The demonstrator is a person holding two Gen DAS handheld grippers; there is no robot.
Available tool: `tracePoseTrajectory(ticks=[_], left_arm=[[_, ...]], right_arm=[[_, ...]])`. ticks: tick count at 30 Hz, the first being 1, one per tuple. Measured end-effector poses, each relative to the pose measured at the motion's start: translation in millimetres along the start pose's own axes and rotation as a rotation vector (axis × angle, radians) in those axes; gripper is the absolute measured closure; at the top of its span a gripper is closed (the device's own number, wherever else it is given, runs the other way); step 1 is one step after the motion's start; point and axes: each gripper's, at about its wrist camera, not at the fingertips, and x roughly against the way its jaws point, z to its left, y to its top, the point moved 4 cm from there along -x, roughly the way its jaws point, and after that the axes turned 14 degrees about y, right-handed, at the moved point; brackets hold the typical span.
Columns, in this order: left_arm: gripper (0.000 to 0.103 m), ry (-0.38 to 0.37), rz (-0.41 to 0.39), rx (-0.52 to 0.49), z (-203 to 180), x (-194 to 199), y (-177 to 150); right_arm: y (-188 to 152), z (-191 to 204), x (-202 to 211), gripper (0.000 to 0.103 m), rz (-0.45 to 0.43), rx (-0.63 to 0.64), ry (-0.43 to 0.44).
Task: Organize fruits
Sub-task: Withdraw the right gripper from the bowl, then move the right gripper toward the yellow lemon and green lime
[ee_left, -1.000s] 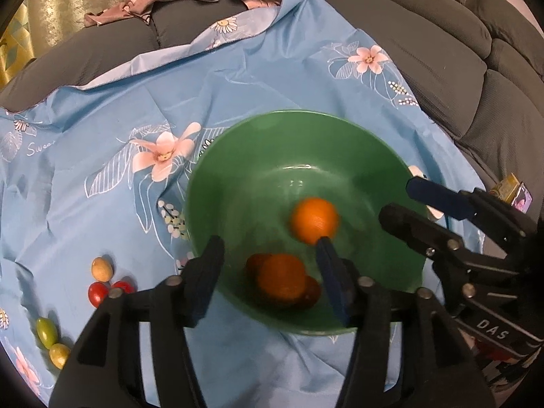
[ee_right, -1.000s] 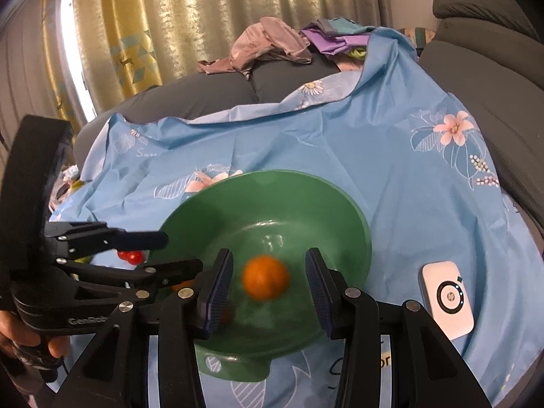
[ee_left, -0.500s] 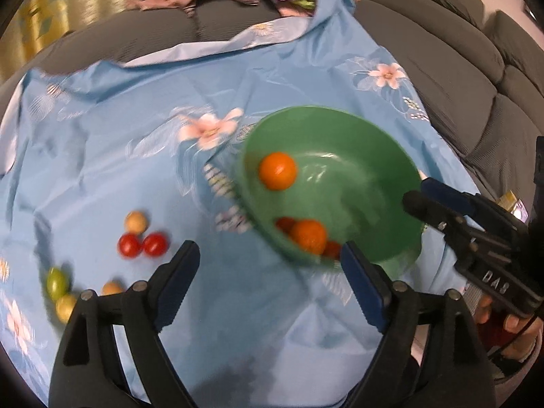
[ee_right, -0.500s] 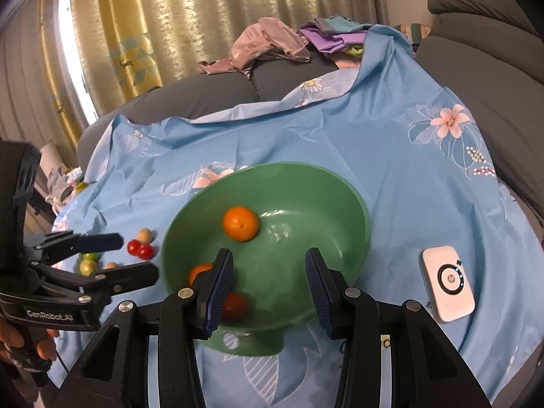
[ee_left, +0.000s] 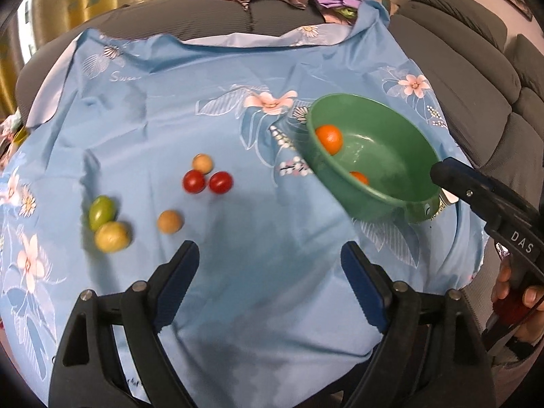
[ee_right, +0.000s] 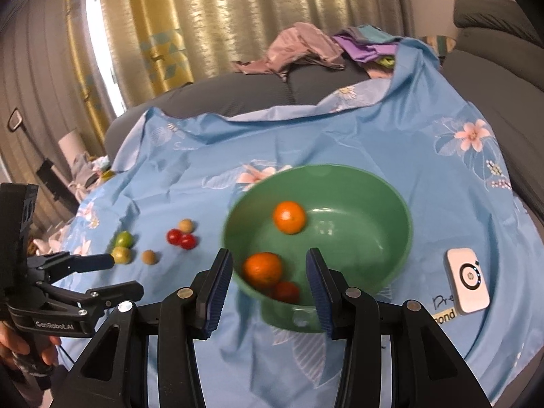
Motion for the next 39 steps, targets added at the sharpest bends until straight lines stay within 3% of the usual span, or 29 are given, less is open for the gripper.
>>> tracePoseTrajectory(ticks=[23, 39], left_arm=[[0.018, -0.029, -0.014, 0.082, 38.6, 17.6, -24.6], [0.018, 0.005, 0.024, 0.174, 90.4, -4.2, -35.5]], right_arm=[[0.5, 65.6, -13.3, 0.058, 0.052, 0.123, 0.046], [-10.8, 100.4, -66.3, 0.058, 0.161, 0.165, 0.147]])
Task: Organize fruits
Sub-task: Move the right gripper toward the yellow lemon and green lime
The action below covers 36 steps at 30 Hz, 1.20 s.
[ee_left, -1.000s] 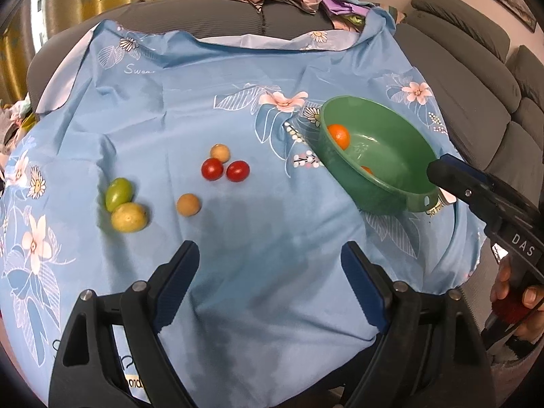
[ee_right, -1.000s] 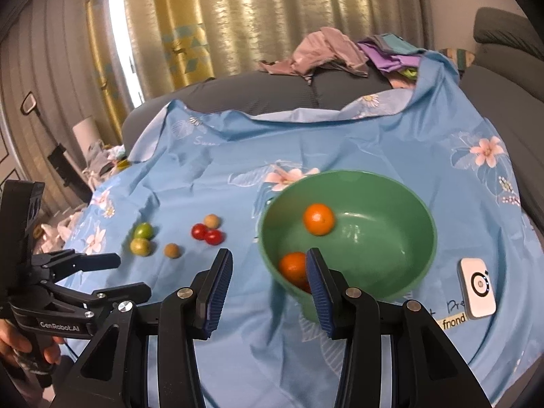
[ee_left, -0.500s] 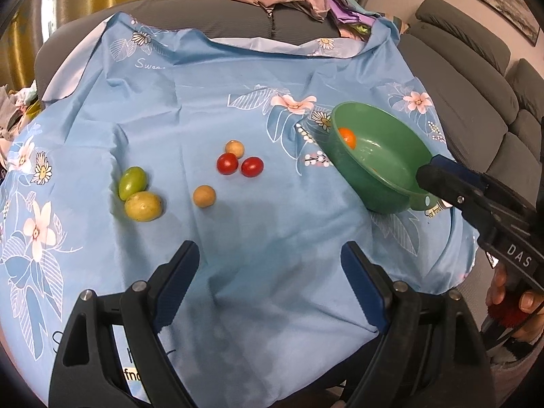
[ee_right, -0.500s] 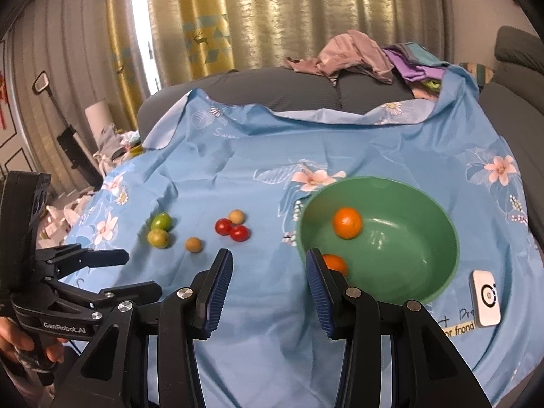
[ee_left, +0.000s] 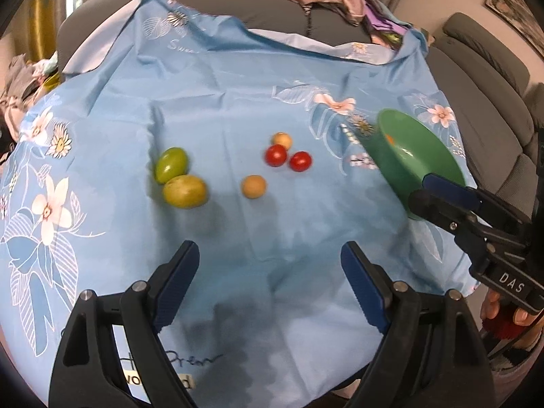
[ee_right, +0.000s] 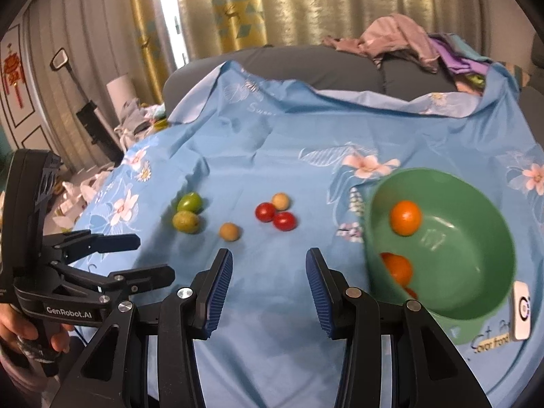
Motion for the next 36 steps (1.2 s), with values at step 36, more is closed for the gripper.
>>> tracePoseTrajectory(ticks=[36], left_arm=[[0.033, 0.115, 0.021, -0.004, 52.8, -69.6, 26.9]], right_arm=[[0.4, -9.0, -88.9, 0.058, 0.145, -0.055, 0.139]])
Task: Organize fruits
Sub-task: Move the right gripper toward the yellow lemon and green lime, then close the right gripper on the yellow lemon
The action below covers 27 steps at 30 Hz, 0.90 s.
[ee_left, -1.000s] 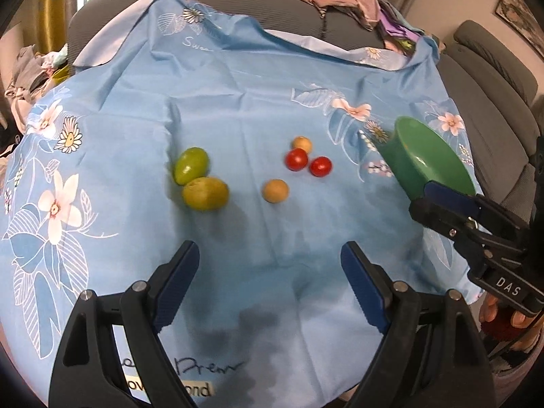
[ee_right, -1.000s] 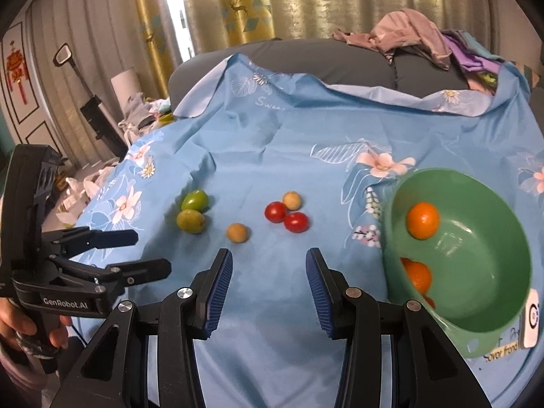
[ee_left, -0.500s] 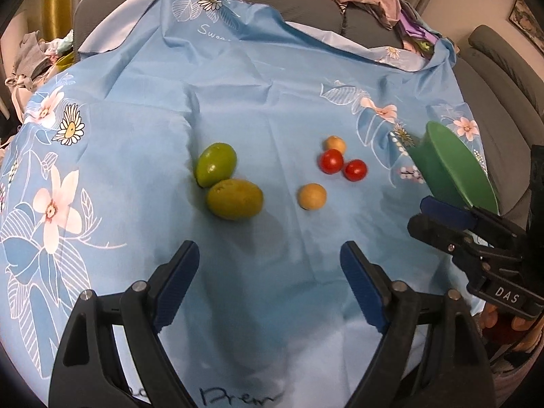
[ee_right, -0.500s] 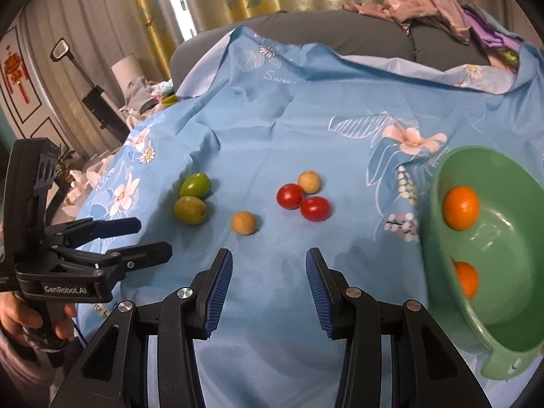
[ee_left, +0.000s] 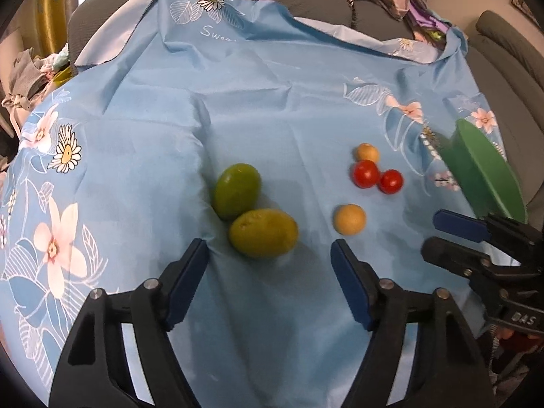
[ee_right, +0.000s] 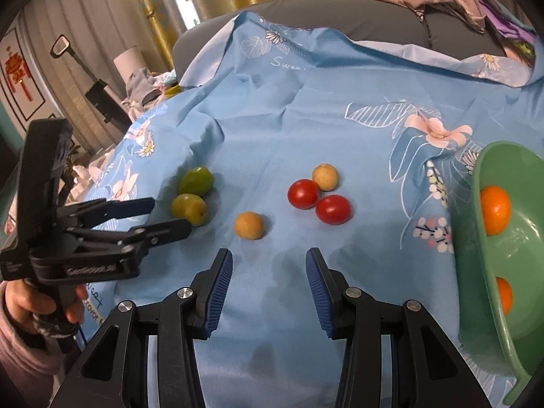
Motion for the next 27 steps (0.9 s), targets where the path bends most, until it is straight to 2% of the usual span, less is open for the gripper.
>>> tracePoseTrajectory(ticks=[4, 7, 15, 22, 24, 27], left_arm=[[0.038, 0.011, -0.037, 0.011, 2.6, 7.8, 2.7], [0.039, 0.017, -0.078, -0.017, -2.1, 17.0, 5.2], [0.039, 0.015, -0.019, -0.054, -15.1, -9.3, 7.9], [0.041, 0.077, -0.026, -0.096, -19.5, -16.4, 12.5], [0.047, 0.110, -0.037, -0.122, -20.5, -17.2, 10.7], [0.049, 0.143, -0.049, -0.165, -21.8, -18.2, 7.6]], right_arm=[[-0.3, -1.4, -2.9, 0.058, 0.006, 0.000, 0.007], [-0.4, -4.3, -4.2, 0.058, 0.006, -0.009, 0.011], [-1.7, -5.4, -4.6, 0.058, 0.005, -0.011, 0.026], [-1.1, -7.4, -2.8, 0.058, -0.005, -0.018, 0.025], [-1.1, -7.8, -2.7, 0.058, -0.005, -0.019, 0.025], [-0.3, -7.6, -1.1, 0.058, -0.005, -0.018, 0.022]])
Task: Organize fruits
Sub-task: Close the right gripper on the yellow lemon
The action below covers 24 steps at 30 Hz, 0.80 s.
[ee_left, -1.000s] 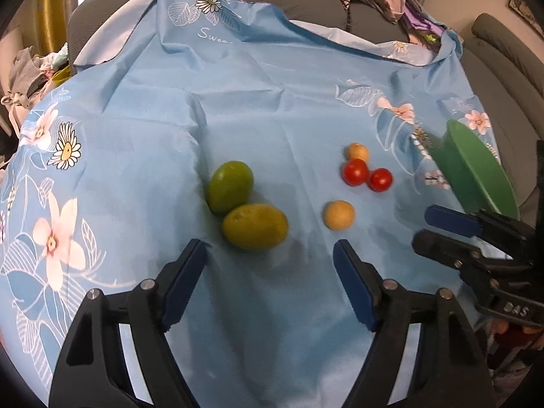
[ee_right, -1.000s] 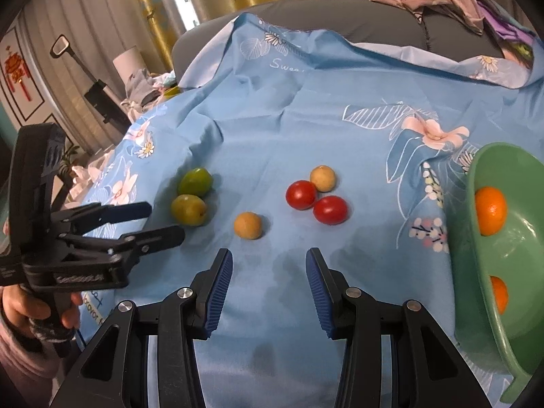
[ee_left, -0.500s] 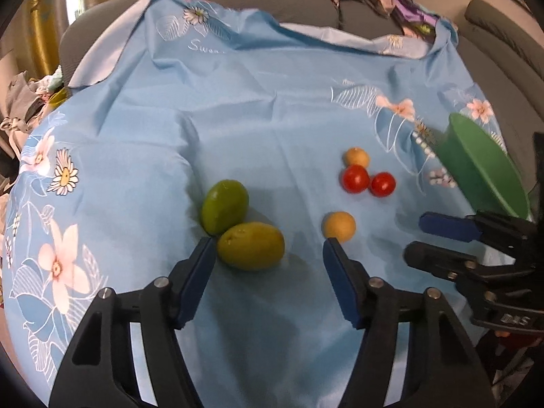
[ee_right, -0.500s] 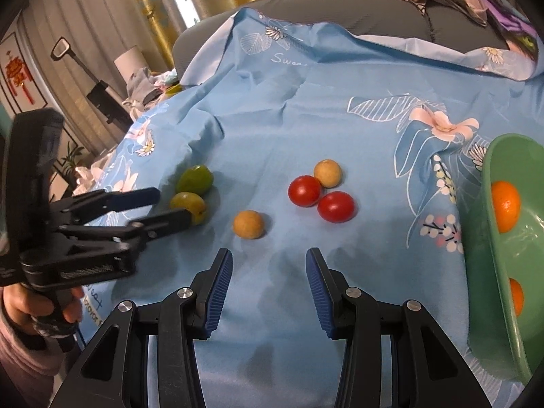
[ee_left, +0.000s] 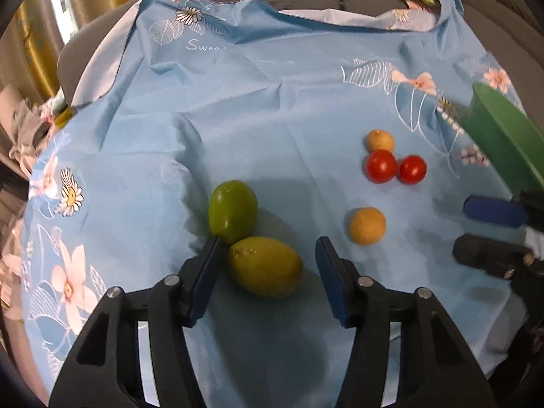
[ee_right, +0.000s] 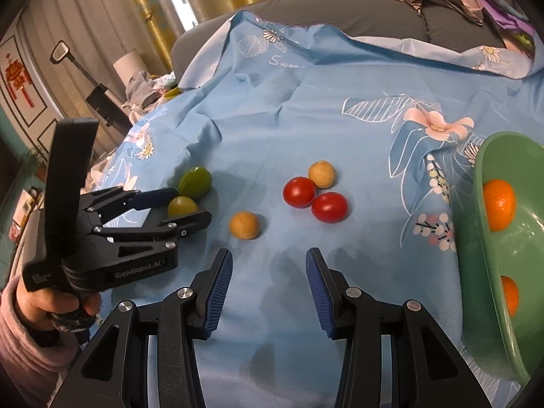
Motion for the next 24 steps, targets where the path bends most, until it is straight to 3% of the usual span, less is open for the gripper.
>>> tracePoseTrajectory(ticks=[7, 11, 15, 24], left_arm=[[0.050, 0.100, -0.022, -0.122, -11.0, -5.3, -4.7], [0.058, 0.102, -0.019, -0.121, -8.4, -9.7, -3.5], [0.059, 0.085, -0.009, -0.105, -7.3, -9.3, -2.1], [0.059, -0.128, 0.049, 0.076, 2.3, 0.9, -5.7]], right_arm=[[0.3, -0.8, 11.7, 0.058, -0.024, -0.003, -0.002], [-1.0, -1.3, 15.7, 0.058, -0.029, -0.004, -0.004], [-2.7, -3.0, 22.3, 0.058, -0.039, -0.005, -0.010], [-2.2, -3.6, 22.0, 0.058, -0.039, -0.005, -0.010]])
